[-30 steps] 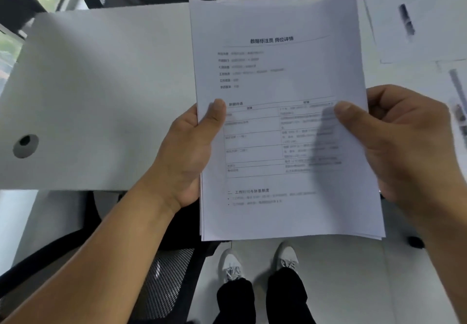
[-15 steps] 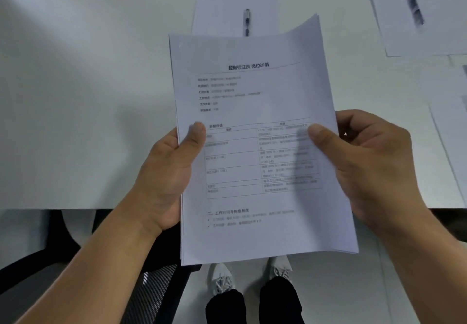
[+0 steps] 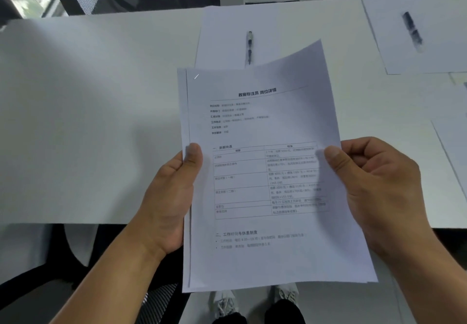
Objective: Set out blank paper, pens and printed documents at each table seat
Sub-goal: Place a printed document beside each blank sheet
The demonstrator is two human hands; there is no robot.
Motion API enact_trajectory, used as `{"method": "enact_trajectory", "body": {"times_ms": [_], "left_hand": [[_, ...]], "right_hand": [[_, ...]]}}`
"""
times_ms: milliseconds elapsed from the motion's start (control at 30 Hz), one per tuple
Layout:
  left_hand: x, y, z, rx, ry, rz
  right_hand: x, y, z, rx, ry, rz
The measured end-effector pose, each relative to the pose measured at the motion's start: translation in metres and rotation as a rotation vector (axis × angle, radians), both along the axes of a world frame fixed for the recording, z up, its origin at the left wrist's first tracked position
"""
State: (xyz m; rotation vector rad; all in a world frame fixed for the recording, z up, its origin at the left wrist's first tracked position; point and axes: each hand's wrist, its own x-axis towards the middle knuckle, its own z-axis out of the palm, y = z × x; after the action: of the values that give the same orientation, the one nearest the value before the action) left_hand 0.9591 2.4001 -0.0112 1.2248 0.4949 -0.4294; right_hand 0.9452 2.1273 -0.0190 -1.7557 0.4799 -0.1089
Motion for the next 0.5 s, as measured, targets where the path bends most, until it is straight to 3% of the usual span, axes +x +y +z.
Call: {"method": "enact_trajectory", "body": {"times_ms": [500], "left_hand": [[-0.019,0.004,-0.010,0.059,-0.019,0.042]], "right_hand": [[-0.015,-0.025,-0.024,-0.149,-0.009,-0.053]]}}
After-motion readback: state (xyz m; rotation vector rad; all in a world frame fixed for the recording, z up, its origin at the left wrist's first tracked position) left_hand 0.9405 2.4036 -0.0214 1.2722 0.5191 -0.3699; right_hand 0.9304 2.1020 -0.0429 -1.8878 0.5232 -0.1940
